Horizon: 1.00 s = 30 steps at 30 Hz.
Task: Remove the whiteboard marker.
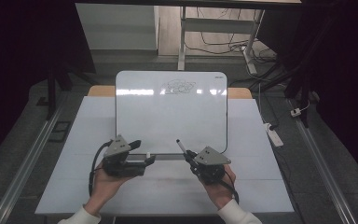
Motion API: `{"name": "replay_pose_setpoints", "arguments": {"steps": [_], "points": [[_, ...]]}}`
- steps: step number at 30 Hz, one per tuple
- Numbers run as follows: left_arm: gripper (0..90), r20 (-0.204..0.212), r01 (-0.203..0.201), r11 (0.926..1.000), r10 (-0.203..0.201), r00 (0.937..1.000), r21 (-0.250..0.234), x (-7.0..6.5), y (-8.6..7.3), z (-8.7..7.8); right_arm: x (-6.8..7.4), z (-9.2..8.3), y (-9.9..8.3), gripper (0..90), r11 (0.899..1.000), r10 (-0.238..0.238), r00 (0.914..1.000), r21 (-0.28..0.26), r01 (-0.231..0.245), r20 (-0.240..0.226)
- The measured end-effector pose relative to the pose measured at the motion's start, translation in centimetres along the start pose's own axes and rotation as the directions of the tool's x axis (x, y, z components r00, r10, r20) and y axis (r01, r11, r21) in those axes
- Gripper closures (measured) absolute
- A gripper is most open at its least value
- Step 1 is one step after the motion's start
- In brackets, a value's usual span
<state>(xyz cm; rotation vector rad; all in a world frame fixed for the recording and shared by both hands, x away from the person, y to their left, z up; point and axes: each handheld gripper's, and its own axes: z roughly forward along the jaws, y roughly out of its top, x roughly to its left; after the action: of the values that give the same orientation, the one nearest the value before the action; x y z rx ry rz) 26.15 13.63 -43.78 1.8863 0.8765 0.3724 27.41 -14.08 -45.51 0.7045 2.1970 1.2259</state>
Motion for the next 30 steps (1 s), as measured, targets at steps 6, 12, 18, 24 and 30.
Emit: {"name": "replay_pose_setpoints", "arguments": {"steps": [6, 12, 18, 24, 30], "points": [[30.5, 0.064, -0.014, 0.9998, 0.013, 0.9979, 0.013, -1.2, 1.2, 2.4, 1.0, -0.1, -0.2, 81.1, 1.000, -0.009, 0.9999, -0.019, 0.009, -0.010], [42.6, 0.132, -0.009, 0.9999, 0.008, 0.9913, 0.008, -1.6, 1.9, 3.6, 2.0, 0.1, -0.3, 81.0, 0.999, -0.025, 0.9996, -0.032, 0.024, -0.013], [61.1, 0.172, -0.014, 0.9998, 0.012, 0.9851, 0.011, -1.8, 2.1, 4.4, 2.5, 0.3, -0.3, 81.0, 0.999, -0.036, 0.9993, -0.041, 0.036, -0.012], [76.2, 0.210, -0.005, 0.9999, 0.003, 0.9777, 0.011, -1.5, 2.1, 4.3, 2.8, 0.4, -0.4, 81.0, 0.999, -0.031, 0.9992, -0.036, 0.030, -0.027], [80.5, 0.255, -0.022, 0.9987, 0.009, 0.9670, 0.046, -1.5, 2.0, 4.5, 2.5, 0.8, -0.7, 79.6, 1.000, -0.007, 0.9966, -0.025, 0.005, -0.082]]}}
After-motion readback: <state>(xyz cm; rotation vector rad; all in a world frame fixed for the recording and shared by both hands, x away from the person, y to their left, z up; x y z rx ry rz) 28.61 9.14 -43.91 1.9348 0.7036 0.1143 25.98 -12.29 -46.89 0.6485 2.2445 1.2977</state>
